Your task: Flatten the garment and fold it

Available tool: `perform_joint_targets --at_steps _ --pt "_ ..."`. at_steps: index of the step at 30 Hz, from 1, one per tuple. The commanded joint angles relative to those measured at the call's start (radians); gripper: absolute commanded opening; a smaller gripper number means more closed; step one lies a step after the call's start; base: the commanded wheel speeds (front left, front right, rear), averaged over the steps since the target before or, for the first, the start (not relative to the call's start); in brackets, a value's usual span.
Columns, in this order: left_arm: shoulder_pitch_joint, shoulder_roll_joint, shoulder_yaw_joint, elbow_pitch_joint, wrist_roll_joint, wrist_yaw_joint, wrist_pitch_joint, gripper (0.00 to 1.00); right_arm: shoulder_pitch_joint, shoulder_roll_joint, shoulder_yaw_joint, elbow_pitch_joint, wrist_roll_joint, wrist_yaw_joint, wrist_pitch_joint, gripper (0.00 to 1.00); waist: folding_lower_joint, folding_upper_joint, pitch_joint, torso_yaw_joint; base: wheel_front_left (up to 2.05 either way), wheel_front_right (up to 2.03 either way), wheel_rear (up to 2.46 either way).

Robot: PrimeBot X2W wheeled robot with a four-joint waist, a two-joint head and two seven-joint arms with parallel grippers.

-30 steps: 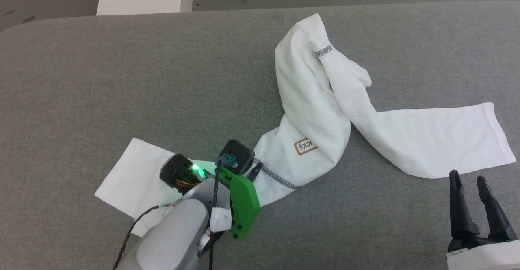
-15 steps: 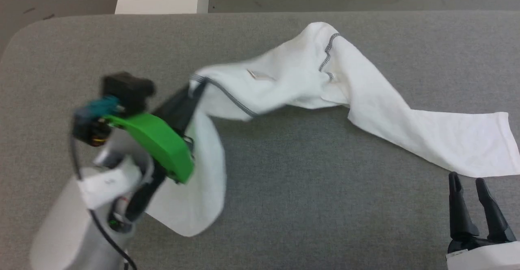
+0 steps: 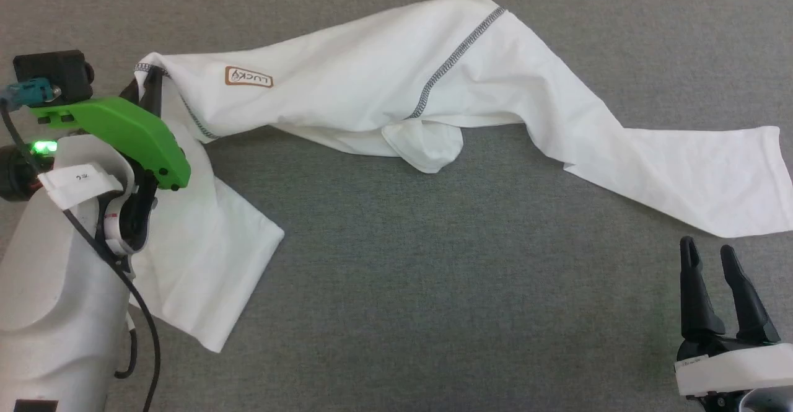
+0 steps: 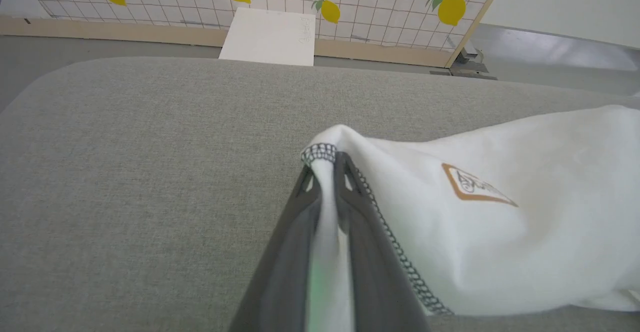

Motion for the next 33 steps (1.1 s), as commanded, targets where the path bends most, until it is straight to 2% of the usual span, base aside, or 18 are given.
perform_joint_targets --at_steps 1,6,11,15,19,22,29,33 --pt "-0.027 -0.006 0.000 0.014 0.012 0.001 -0.023 1.00 -0.017 0.000 0.001 0.005 0.005 -0.001 -0.009 1.00 -0.0001 0.0000 0.030 -0.025 0.00 0.00 0.00" --pt "-0.049 -0.028 -0.023 0.025 0.031 -0.027 -0.110 1.00 -0.016 0.000 -0.007 0.020 0.000 -0.001 -0.012 1.00 -0.0001 0.0000 0.015 -0.001 0.00 0.00 0.00" --pt "-0.001 -0.060 -0.031 -0.071 0.056 -0.020 -0.237 1.00 -0.008 0.000 -0.010 0.022 -0.006 -0.001 -0.005 1.00 -0.0001 0.0000 -0.033 0.041 0.00 0.00 0.00" --pt "0.113 -0.096 -0.043 -0.200 0.073 0.006 -0.337 1.00 0.006 0.000 -0.009 0.019 -0.009 -0.001 0.003 1.00 -0.0001 0.0000 -0.075 0.074 0.00 0.00 0.00" --pt "0.278 -0.127 -0.052 -0.320 0.114 0.070 -0.438 1.00 0.023 0.000 -0.003 0.018 -0.009 -0.001 0.010 1.00 -0.0001 0.0000 -0.117 0.098 0.00 0.00 0.00" --pt "0.400 -0.146 -0.083 -0.377 0.150 0.100 -0.477 1.00 0.036 0.000 0.000 0.020 -0.009 -0.001 0.014 1.00 -0.0001 0.0000 -0.144 0.110 0.00 0.00 0.00" --pt "0.630 -0.188 -0.130 -0.386 0.196 0.134 -0.514 1.00 0.078 0.000 0.013 0.022 -0.023 -0.001 0.023 1.00 -0.0001 0.0000 -0.204 0.141 0.00 0.00 0.00" --pt "0.679 -0.220 -0.143 -0.365 0.199 0.126 -0.517 1.00 0.076 0.000 0.027 0.007 -0.055 -0.001 0.053 1.00 -0.0001 0.0000 -0.225 0.172 0.00 0.00 0.00"
